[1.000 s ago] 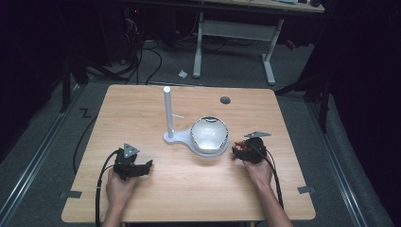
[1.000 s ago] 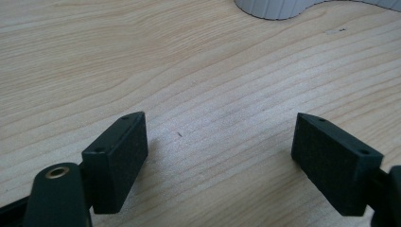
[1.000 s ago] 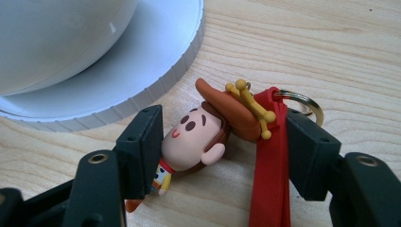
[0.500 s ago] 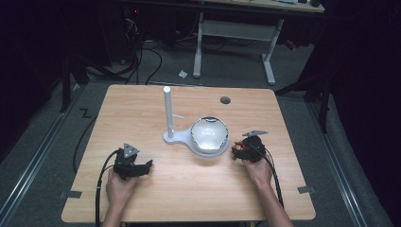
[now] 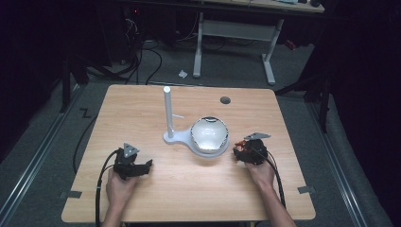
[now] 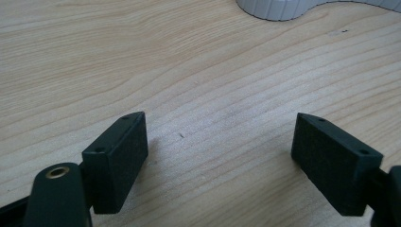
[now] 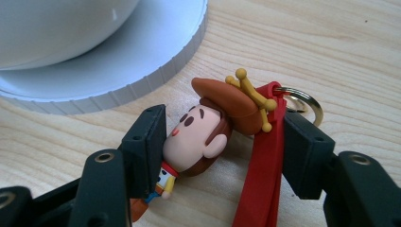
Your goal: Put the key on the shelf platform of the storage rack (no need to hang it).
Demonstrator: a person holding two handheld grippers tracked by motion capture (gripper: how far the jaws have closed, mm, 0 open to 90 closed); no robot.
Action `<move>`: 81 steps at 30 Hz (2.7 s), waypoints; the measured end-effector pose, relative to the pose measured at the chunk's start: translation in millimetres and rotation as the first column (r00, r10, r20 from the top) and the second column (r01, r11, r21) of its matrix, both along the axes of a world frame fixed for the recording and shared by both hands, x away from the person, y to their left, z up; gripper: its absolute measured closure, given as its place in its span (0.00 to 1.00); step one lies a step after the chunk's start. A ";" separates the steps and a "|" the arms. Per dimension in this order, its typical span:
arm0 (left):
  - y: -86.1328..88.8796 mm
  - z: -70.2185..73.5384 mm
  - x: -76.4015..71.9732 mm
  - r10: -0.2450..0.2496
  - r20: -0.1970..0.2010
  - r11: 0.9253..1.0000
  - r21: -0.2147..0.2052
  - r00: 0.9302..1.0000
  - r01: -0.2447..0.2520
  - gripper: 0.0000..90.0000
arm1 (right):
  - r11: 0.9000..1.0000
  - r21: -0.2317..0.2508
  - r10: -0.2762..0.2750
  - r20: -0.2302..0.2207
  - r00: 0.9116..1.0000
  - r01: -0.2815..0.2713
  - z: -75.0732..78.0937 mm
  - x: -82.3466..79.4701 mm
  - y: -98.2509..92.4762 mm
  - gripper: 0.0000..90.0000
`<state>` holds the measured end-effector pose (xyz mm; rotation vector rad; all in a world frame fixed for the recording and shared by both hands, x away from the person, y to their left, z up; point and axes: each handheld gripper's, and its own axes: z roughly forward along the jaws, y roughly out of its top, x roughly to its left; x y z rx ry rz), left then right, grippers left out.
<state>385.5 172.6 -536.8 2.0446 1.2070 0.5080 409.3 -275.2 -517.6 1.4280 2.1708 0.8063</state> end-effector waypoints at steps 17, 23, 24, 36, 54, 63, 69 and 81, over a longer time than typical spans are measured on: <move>0.1 0.0 0.1 0.000 0.000 1.000 -0.001 1.000 0.000 0.22 | 0.999 0.037 0.036 0.046 0.998 -0.038 29.3 -20.2 -7.6 0.45; 0.1 0.0 0.1 0.000 -0.001 1.000 -0.001 1.000 0.000 0.22 | 0.996 0.061 0.056 0.054 0.997 -0.060 43.8 -30.4 -12.0 0.45; 0.1 0.0 0.1 0.000 -0.001 1.000 -0.001 1.000 0.000 0.22 | 0.996 0.061 0.056 0.054 0.997 -0.060 43.8 -30.4 -12.0 0.45; 0.1 0.0 0.1 0.000 -0.001 1.000 -0.001 1.000 0.000 0.22 | 0.991 0.099 0.080 0.091 0.993 -0.089 71.9 -46.2 -12.3 0.45; 0.2 0.0 0.0 0.000 -0.001 1.000 -0.001 1.000 0.000 0.22 | 0.962 0.163 0.196 0.137 0.971 -0.217 105.4 -48.3 14.1 0.44; 0.1 0.0 0.0 0.000 -0.001 1.000 -0.002 1.000 0.000 0.22 | 0.944 0.174 0.257 0.144 0.955 -0.280 113.8 -36.3 34.8 0.44; 0.2 0.0 0.0 0.000 -0.001 1.000 -0.001 1.000 0.000 0.22 | 0.935 0.172 0.289 0.141 0.947 -0.311 116.4 -28.3 51.1 0.44; 0.2 0.0 0.0 0.000 -0.001 1.000 -0.001 1.000 0.000 0.22 | 0.926 0.171 0.315 0.140 0.939 -0.337 116.6 -12.2 71.4 0.44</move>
